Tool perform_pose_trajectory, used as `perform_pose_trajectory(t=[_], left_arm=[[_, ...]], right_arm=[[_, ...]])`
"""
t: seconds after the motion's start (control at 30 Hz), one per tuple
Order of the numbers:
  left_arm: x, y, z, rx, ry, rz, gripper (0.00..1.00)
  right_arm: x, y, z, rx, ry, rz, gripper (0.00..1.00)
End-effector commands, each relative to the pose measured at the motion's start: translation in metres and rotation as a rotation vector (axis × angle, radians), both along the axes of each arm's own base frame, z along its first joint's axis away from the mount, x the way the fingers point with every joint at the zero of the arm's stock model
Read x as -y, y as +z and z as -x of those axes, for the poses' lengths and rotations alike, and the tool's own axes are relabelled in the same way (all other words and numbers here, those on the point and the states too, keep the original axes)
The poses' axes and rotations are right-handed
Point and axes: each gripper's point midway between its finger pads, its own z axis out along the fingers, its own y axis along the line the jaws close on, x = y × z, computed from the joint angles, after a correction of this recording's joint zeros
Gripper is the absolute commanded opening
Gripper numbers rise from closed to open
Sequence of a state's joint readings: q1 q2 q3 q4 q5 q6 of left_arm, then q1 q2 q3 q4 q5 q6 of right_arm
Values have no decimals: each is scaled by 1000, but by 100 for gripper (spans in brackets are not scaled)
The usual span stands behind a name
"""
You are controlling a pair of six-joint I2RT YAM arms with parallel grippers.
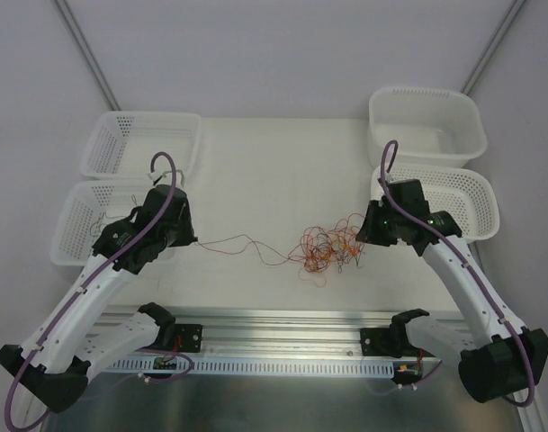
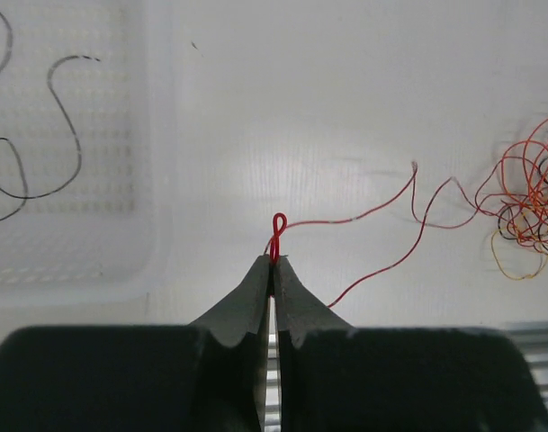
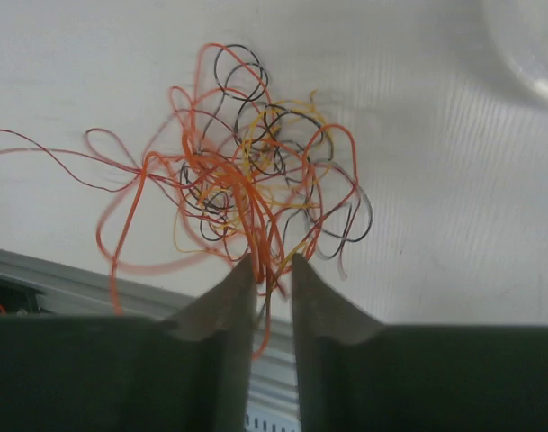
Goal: Untangle the cables
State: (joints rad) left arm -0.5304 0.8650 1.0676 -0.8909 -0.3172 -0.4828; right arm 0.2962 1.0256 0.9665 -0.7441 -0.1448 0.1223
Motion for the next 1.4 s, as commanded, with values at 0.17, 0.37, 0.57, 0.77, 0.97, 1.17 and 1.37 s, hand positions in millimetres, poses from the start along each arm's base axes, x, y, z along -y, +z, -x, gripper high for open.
perform_pose_trajectory(t=[0.17, 0.37, 0.57, 0.77, 0.97, 1.17, 1.37], left_arm=[[38, -27, 4, -51, -124, 129, 0], [36, -32, 7, -56, -119, 127, 0], [36, -33, 10, -57, -121, 137, 0], [34, -34, 12, -49, -116, 143, 0], [32, -33, 14, -36, -111, 140, 0], [26, -28, 14, -8, -100, 133, 0], [6, -18, 17, 27, -56, 67, 0]], right_arm=[[11, -27, 8, -36, -46, 168, 76], [-41, 29, 0, 130, 123, 177, 79], [-97, 12, 3, 120, 250, 281, 79], [-125, -46, -7, 23, 259, 335, 74], [-134, -95, -11, -49, 272, 381, 68], [-132, -134, -13, -109, 239, 431, 59], [-119, -146, -17, -121, 202, 495, 35]])
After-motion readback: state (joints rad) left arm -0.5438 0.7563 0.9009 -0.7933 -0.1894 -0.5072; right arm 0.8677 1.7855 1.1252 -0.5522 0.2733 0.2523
